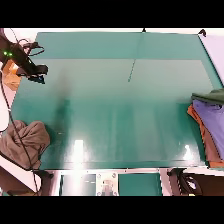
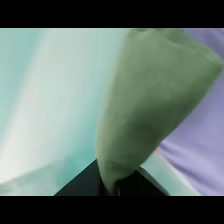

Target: Fold the shirts.

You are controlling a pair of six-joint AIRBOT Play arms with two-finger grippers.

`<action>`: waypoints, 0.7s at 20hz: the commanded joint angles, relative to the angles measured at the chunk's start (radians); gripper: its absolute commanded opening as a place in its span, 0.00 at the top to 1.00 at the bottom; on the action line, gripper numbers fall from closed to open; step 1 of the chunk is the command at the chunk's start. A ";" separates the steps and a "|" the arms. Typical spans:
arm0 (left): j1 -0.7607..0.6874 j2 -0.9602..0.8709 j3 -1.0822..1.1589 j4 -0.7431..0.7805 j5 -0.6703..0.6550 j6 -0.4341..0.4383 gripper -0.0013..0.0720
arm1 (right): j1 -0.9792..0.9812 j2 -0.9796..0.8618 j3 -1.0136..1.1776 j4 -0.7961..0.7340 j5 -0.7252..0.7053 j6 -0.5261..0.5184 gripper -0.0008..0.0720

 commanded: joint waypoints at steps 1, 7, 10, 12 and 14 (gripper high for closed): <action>0.000 0.000 0.000 -0.004 0.000 0.000 0.95 | -0.039 0.034 -0.013 -0.303 0.132 0.048 0.97; 0.000 0.000 0.000 -0.004 0.000 0.000 0.95 | -0.037 0.081 -0.250 -0.510 0.130 0.070 0.97; 0.000 0.000 0.000 -0.004 0.000 0.000 0.95 | -0.037 0.081 -0.409 -0.591 0.126 0.074 0.85; 0.000 0.000 0.000 -0.004 0.000 0.000 0.95 | -0.039 0.072 -0.481 -0.606 0.121 0.092 0.16; 0.000 0.000 0.000 -0.004 0.000 0.000 0.95 | -0.029 0.059 -0.482 -0.567 0.121 0.109 0.15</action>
